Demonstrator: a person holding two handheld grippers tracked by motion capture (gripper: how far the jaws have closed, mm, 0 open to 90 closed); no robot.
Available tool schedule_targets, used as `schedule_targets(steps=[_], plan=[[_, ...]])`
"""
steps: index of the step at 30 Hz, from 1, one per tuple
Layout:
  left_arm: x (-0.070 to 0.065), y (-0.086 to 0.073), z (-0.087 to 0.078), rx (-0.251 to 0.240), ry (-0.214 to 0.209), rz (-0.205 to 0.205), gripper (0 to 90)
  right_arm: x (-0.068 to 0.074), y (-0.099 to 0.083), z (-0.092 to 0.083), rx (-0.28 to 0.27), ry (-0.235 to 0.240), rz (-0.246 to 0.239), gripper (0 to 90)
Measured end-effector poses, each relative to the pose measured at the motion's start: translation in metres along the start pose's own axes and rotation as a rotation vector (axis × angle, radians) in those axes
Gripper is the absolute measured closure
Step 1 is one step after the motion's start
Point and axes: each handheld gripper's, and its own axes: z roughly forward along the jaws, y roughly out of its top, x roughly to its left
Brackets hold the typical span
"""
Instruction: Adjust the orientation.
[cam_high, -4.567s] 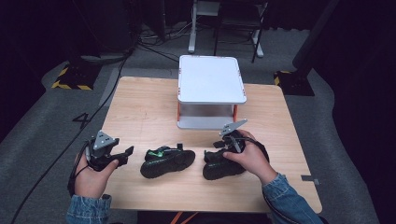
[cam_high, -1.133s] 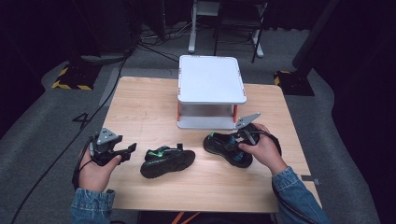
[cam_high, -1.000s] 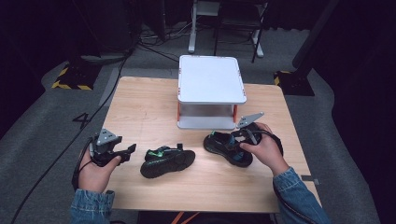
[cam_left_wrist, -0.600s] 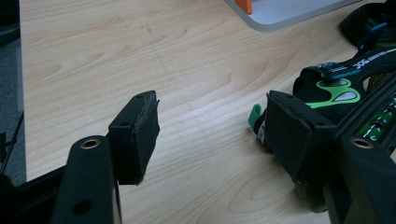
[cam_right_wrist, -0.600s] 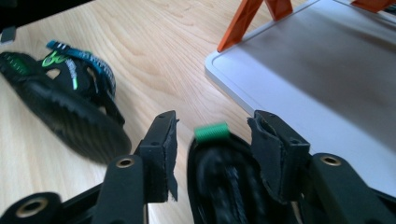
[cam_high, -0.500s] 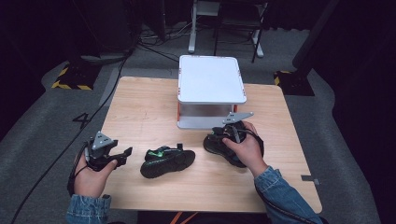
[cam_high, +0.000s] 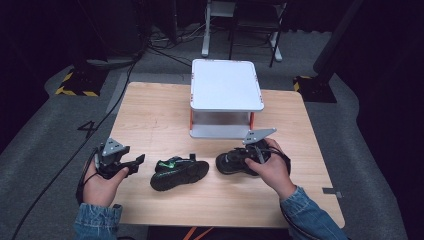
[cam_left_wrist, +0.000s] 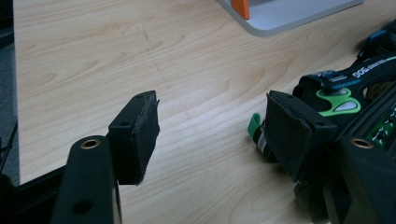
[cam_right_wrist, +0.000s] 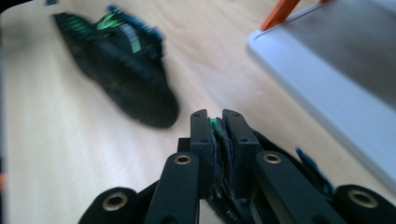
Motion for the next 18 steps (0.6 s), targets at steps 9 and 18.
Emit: schedule_targets(steps=[9,18], plan=[[-0.002,0.020,0.021,-0.009,-0.042,0.028,36.2,0.025,-0.030,-0.052,0.103,0.025,0.029,84.7],[-0.006,0.030,0.035,-0.006,-0.071,0.046,36.2,0.032,-0.051,-0.067,0.368,-0.016,0.113,84.1]])
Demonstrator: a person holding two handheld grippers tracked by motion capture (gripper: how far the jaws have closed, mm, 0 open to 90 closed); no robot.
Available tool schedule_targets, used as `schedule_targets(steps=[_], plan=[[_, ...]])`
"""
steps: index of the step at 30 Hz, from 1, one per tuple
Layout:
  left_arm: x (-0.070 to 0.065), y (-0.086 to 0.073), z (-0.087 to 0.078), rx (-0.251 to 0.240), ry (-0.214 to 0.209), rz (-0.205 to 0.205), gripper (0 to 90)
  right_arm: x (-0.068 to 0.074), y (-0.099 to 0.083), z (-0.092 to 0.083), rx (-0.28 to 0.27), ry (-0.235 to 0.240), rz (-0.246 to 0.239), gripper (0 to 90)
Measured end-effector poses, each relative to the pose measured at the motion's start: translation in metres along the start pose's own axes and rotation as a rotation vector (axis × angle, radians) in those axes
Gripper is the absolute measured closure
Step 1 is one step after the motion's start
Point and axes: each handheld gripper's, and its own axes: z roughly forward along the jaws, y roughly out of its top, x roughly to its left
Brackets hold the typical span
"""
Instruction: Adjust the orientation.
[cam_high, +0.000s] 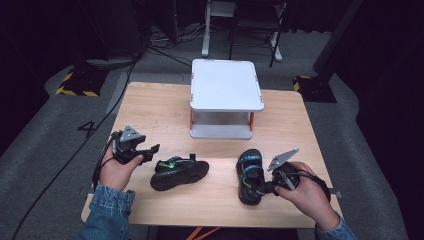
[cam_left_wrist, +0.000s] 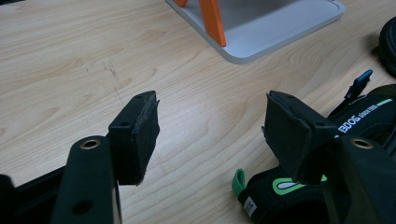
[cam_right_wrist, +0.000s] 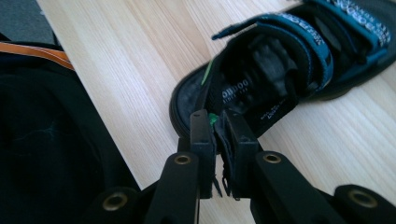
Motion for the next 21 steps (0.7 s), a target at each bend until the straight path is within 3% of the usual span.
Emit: schedule_targets(steps=[2,4,7,8,9,11,13,15,16,21], plan=[[0.000,0.000,0.000,-0.008,0.003,-0.006,36.2,0.000,0.000,0.000,-0.014,0.009,-0.001,81.5],[0.001,0.000,0.000,-0.008,0.003,-0.005,36.2,-0.001,0.001,-0.001,-0.071,0.025,0.002,70.2],[0.002,0.000,0.000,-0.008,0.005,-0.007,36.2,-0.006,0.004,-0.002,-0.175,-0.016,-0.006,55.5],[0.002,0.000,0.000,-0.008,0.005,-0.007,36.2,-0.006,0.004,-0.002,-0.175,-0.016,-0.006,55.5],[0.002,0.000,0.000,-0.006,0.007,-0.009,36.2,-0.015,0.006,0.004,-0.211,-0.086,-0.015,52.8],[0.002,-0.002,0.000,-0.003,0.008,-0.009,36.2,-0.021,0.008,0.016,-0.191,-0.157,-0.035,52.6],[0.002,-0.003,0.000,0.000,0.011,-0.009,36.2,-0.026,0.011,0.029,-0.169,-0.179,-0.065,52.4],[0.002,-0.004,-0.001,0.001,0.010,-0.011,36.2,-0.028,0.013,0.035,-0.162,-0.177,-0.089,55.9],[0.002,-0.005,-0.003,-0.002,0.012,-0.016,36.2,-0.033,0.017,0.042,-0.147,-0.191,-0.134,66.8],[0.005,-0.012,-0.010,-0.002,0.032,-0.033,36.2,-0.041,0.024,0.039,-0.194,-0.177,-0.176,70.6]])
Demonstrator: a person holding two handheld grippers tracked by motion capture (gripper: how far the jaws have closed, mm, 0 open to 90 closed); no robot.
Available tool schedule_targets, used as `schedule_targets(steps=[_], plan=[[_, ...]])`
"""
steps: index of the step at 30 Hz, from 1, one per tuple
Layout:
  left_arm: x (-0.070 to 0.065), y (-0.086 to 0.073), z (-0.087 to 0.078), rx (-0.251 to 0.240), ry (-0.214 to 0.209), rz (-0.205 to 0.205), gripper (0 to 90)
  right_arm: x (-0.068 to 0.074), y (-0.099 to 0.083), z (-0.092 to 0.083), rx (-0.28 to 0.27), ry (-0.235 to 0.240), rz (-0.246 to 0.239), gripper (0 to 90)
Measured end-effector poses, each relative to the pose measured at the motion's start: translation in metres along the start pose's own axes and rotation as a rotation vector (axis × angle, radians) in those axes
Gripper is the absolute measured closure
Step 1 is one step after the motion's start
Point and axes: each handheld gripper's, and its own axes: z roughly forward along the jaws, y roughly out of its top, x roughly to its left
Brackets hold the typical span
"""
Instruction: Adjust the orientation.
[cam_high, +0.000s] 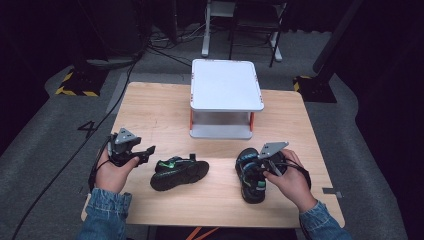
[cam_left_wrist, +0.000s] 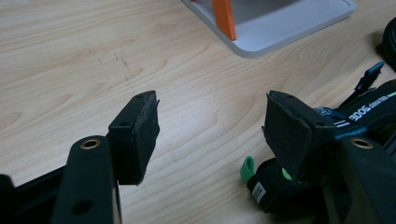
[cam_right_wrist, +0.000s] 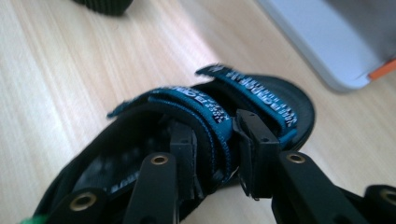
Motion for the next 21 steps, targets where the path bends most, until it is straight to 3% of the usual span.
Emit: schedule_targets(steps=[3,5,10,12,13,16,20,21], plan=[[0.001,-0.002,-0.002,0.005,0.003,-0.001,36.2,-0.007,0.003,0.002,-0.020,0.002,0.029,71.3],[0.001,-0.006,-0.006,0.005,0.013,-0.007,36.2,-0.017,0.008,0.007,-0.077,-0.021,0.057,71.6],[0.005,-0.010,-0.011,0.006,0.027,-0.019,36.2,-0.031,0.017,0.023,-0.103,-0.044,0.014,69.7],[0.006,-0.011,-0.011,0.005,0.029,-0.020,36.2,-0.034,0.015,0.031,-0.087,-0.027,0.005,65.9],[0.006,-0.011,-0.011,0.007,0.028,-0.021,36.2,-0.034,0.014,0.032,-0.086,-0.023,0.007,59.8],[0.008,-0.011,-0.011,0.008,0.027,-0.026,36.2,-0.034,0.013,0.024,-0.078,-0.044,0.008,46.4],[0.009,-0.010,-0.009,0.005,0.025,-0.029,36.2,-0.033,0.013,0.008,-0.086,-0.035,0.045,44.6],[0.010,-0.009,-0.009,0.004,0.026,-0.028,36.2,-0.030,0.016,-0.004,-0.126,-0.029,0.072,43.6]])
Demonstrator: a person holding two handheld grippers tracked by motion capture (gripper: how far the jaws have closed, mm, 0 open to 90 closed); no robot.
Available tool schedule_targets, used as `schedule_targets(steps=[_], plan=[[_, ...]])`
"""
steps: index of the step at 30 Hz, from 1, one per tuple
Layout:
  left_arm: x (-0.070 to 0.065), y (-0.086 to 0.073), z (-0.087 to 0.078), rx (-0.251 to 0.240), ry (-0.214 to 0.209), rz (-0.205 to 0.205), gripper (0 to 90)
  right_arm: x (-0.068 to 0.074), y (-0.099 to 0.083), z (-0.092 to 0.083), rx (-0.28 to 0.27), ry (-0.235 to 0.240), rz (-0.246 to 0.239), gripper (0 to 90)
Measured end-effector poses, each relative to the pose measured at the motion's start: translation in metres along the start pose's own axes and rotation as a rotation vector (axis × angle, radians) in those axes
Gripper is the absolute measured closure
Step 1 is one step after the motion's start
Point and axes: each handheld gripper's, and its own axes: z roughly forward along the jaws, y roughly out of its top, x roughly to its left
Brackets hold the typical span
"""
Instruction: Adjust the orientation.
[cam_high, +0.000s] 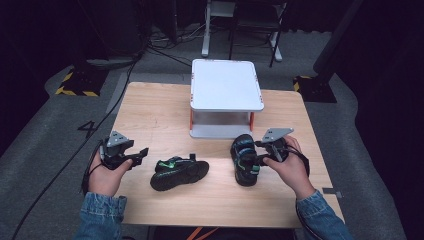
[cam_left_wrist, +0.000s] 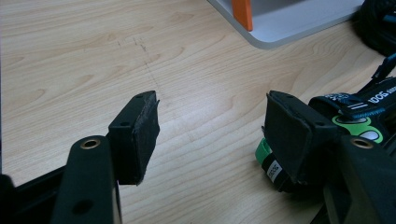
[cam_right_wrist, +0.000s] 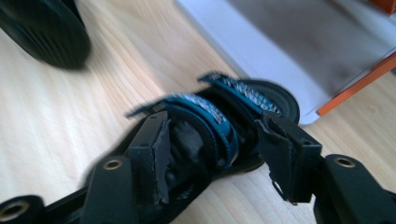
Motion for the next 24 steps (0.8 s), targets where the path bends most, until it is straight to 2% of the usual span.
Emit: schedule_targets(steps=[3,5,6,7,10,11,12,13,17,24], plan=[[0.001,0.001,0.001,0.000,0.001,-0.001,36.2,0.009,0.007,-0.007,-0.072,0.010,0.040,40.4],[0.001,0.000,0.001,0.001,0.004,-0.008,36.2,0.018,0.014,-0.007,-0.107,0.032,0.045,38.9],[0.001,0.000,0.001,0.001,0.004,-0.008,36.2,0.018,0.014,-0.007,-0.107,0.032,0.045,38.9],[0.002,0.000,0.001,0.002,0.004,-0.009,36.2,0.027,0.020,-0.003,-0.129,0.046,0.033,38.6],[0.002,-0.002,-0.002,0.002,0.010,-0.010,36.2,0.035,0.025,0.002,-0.136,0.061,0.015,38.6],[0.003,-0.004,-0.004,-0.001,0.015,-0.013,36.2,0.043,0.029,0.009,-0.137,0.090,0.008,38.7],[0.003,-0.004,-0.004,-0.001,0.015,-0.013,36.2,0.043,0.029,0.009,-0.137,0.090,0.008,38.7],[0.003,-0.006,-0.007,0.004,0.020,-0.018,36.2,0.051,0.033,0.016,-0.135,0.118,-0.003,38.7],[0.005,-0.013,-0.015,0.000,0.037,-0.026,36.2,0.063,0.041,0.028,-0.133,0.162,-0.027,38.7],[0.009,-0.027,-0.031,0.000,0.074,-0.058,36.2,0.075,0.050,0.040,-0.144,0.212,-0.048,40.1]])
